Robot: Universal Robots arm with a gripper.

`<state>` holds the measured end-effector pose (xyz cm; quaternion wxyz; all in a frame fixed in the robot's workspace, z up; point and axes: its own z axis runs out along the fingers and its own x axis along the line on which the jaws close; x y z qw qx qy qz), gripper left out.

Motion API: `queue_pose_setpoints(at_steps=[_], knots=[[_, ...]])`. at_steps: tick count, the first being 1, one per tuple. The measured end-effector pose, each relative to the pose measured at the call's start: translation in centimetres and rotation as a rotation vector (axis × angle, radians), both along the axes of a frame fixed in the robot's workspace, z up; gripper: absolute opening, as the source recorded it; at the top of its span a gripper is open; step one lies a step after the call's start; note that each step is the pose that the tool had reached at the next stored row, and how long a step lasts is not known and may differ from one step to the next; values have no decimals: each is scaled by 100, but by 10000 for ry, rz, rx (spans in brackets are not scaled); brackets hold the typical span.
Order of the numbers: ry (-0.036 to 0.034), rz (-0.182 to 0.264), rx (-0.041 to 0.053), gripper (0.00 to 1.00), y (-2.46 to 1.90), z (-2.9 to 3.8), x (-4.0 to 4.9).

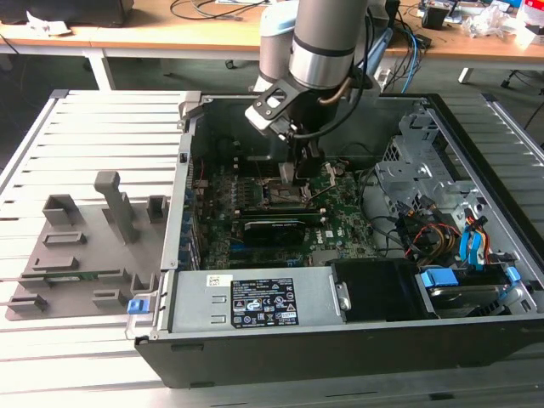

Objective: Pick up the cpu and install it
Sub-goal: 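Place the cpu into insertion slot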

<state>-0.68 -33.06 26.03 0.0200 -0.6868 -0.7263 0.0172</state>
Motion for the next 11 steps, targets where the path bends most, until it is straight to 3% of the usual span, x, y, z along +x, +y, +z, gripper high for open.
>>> queue_pose_setpoints(at_steps=[1, 3, 8, 11], knots=[[1, 1, -29, 55, 25, -20, -9], [0, 1, -30, 55, 35, -39, -33], [0, -1, -28, 55, 89, -107, -183], [0, 0, -30, 55, 92, -189, -186]])
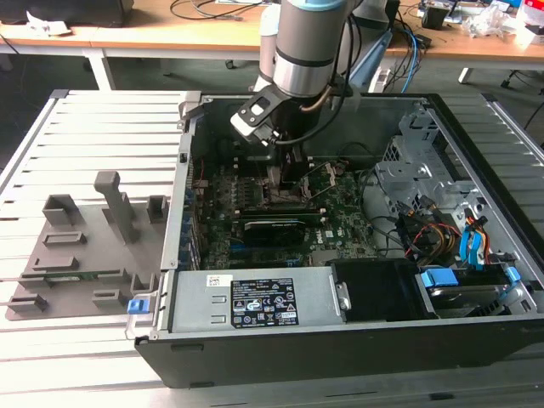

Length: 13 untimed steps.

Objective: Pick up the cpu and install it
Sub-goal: 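Place the cpu into insertion slot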

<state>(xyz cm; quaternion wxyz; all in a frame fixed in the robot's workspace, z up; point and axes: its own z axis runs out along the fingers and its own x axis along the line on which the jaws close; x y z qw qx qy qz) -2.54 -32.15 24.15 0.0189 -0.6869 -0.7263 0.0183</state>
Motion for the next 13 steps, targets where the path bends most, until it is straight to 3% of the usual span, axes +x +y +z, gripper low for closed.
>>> queue_pose_setpoints(at_steps=[8, 13], knots=[[0, 0, -1, 55, 0, -66, 0], [1, -2, -5, 55, 12, -162, 0]])
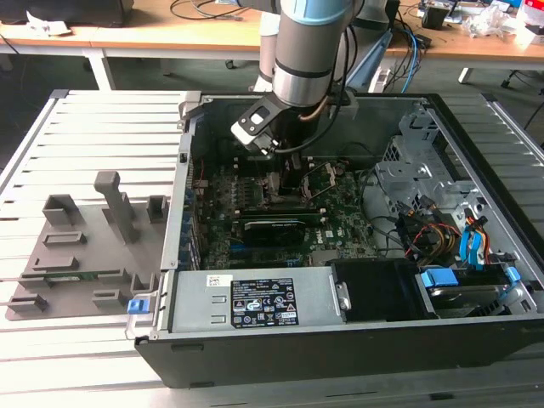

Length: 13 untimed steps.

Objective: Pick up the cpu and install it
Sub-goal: 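Place the cpu into insertion slot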

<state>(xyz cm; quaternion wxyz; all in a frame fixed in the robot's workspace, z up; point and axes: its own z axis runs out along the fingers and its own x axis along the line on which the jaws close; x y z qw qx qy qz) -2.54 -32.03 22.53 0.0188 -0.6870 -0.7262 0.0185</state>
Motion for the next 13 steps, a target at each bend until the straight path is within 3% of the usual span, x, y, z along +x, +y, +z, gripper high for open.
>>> queue_pose_setpoints(at_steps=[3, 4, 6, 7, 10, 13], knots=[[-1, 2, -22, 55, 18, -51, 36], [0, 1, -71, 55, 19, -72, 49], [-1, 2, -319, 55, 39, -115, 59], [0, 2, -377, 55, 57, -133, 63], [-1, 2, -377, 55, 88, -162, 68], [0, -32, -384, 55, 131, -233, 67]])
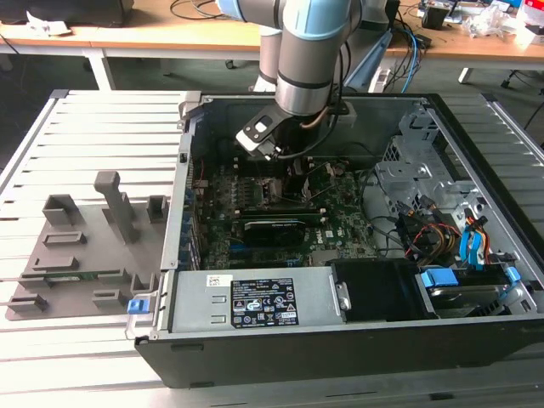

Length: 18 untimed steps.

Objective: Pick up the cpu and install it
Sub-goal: 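Place the cpu into insertion slot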

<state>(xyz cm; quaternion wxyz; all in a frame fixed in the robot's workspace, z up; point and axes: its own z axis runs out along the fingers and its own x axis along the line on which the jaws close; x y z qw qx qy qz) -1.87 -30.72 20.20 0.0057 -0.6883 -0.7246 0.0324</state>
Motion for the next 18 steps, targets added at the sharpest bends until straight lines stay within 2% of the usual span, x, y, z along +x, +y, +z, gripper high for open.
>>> queue_pose_setpoints(at_steps=[6, 11, 14, 18], knots=[[3, -128, -28, 55, 1, -57, -5], [-19, -150, -23, 55, 2, -38, -5], [-19, -411, -25, 55, -5, -38, -6], [-19, -413, -24, 55, -20, -39, -7]])
